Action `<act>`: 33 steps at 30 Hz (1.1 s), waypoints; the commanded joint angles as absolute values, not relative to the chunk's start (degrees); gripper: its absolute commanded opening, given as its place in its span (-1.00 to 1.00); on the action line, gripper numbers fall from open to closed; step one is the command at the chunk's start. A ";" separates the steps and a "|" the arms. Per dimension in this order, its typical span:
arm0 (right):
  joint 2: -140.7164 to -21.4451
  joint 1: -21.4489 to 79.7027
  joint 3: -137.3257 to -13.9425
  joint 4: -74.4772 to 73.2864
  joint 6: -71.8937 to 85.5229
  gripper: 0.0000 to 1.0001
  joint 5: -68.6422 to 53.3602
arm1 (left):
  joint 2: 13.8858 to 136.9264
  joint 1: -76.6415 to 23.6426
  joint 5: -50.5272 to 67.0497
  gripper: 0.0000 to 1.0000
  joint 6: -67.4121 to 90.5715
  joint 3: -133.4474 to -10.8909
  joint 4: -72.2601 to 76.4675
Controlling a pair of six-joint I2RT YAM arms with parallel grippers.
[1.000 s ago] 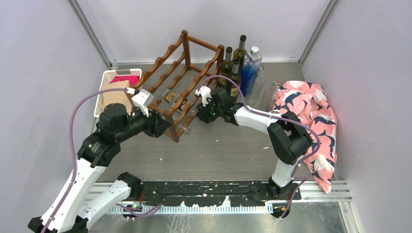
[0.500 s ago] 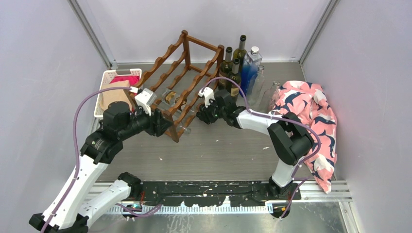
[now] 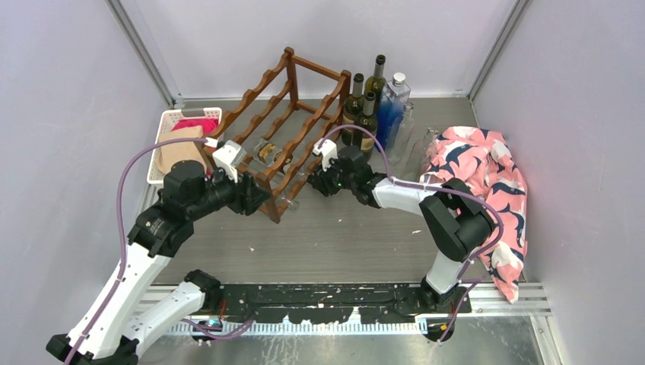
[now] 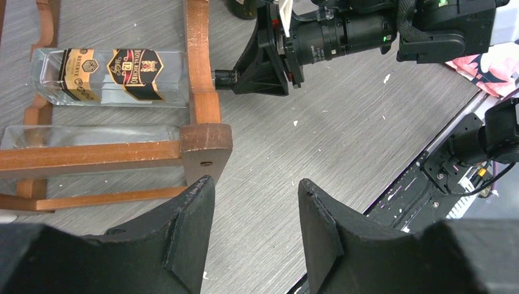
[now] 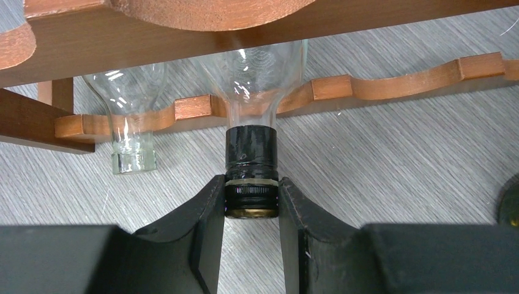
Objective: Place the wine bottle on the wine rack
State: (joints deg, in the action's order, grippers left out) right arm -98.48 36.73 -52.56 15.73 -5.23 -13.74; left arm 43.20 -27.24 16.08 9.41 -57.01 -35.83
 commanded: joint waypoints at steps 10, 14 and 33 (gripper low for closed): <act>-104.01 36.91 -51.10 4.54 -4.28 -0.84 -9.83 | 41.59 -26.98 15.87 0.05 8.29 -56.87 -32.92; -98.73 36.91 -48.45 6.55 -3.78 -0.84 -10.02 | 41.97 -26.98 15.50 0.05 7.79 -56.77 -32.96; -103.01 37.16 -49.57 3.35 -4.35 -0.85 -9.10 | 42.40 -26.98 15.57 0.04 7.72 -56.53 -32.92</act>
State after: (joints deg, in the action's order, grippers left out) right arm -95.33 37.23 -50.17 12.12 -4.29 -11.27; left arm 42.41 -27.24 15.59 8.51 -56.53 -35.81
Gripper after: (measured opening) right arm 0.388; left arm 0.525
